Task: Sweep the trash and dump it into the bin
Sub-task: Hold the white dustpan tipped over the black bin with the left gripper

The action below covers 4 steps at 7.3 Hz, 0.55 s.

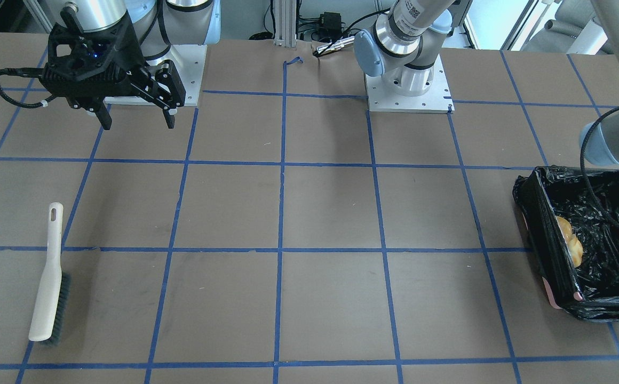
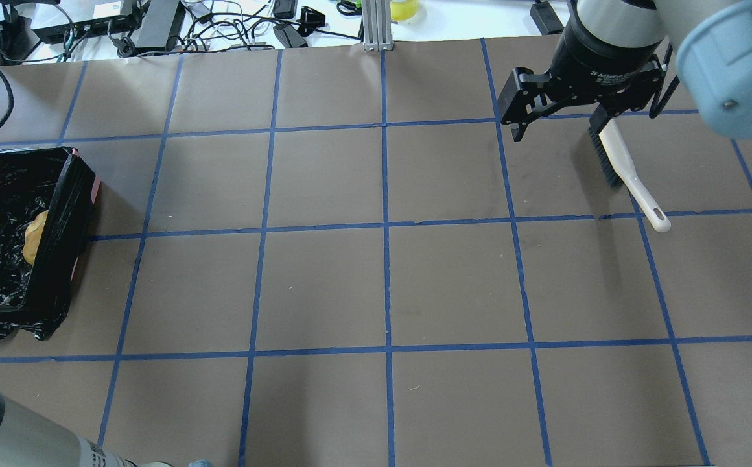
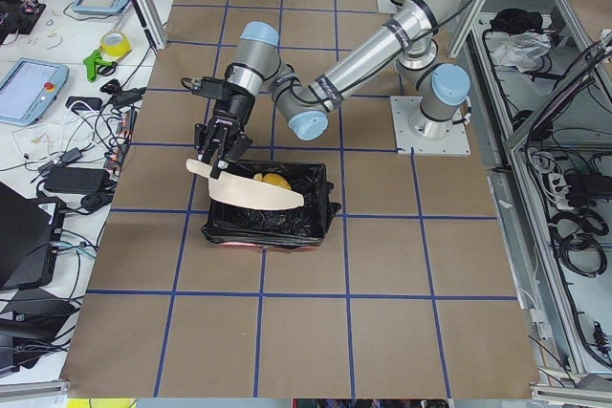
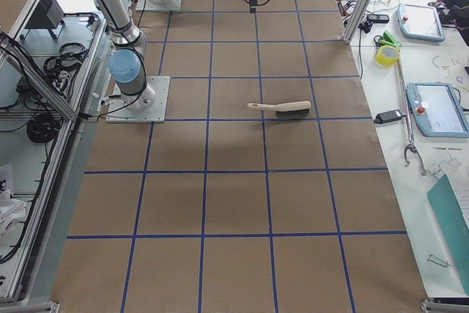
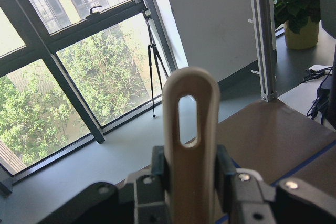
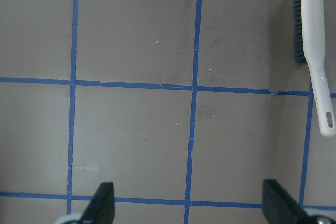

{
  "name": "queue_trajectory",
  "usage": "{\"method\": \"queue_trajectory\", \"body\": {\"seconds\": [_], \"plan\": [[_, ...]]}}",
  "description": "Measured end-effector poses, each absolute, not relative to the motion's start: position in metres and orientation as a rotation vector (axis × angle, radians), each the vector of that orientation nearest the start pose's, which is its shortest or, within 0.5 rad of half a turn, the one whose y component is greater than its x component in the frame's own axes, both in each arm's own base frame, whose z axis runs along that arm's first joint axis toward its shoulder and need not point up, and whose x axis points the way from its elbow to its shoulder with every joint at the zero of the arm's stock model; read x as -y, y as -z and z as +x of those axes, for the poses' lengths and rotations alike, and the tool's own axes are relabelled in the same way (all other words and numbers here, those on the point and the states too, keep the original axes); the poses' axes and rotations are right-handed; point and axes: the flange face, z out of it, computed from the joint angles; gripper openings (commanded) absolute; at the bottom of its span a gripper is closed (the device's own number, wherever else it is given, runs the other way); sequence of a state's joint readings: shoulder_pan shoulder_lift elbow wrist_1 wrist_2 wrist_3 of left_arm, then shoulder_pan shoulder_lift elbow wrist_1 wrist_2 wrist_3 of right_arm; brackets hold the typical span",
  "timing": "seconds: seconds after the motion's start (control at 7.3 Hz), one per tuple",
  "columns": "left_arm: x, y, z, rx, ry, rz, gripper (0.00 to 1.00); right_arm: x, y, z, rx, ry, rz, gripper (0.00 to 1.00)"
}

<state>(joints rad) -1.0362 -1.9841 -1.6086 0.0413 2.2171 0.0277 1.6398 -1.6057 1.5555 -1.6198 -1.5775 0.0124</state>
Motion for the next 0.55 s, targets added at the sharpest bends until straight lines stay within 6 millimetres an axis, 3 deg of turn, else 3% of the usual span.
{"method": "queue_trajectory", "body": {"seconds": [0.55], "plan": [[0.5747, -0.4393, 0.2525, -1.737, 1.197, -0.921, 0.0, 0.476, -0.5172, 0.1659, -3.139, 0.155, -0.089, 1.0]]}}
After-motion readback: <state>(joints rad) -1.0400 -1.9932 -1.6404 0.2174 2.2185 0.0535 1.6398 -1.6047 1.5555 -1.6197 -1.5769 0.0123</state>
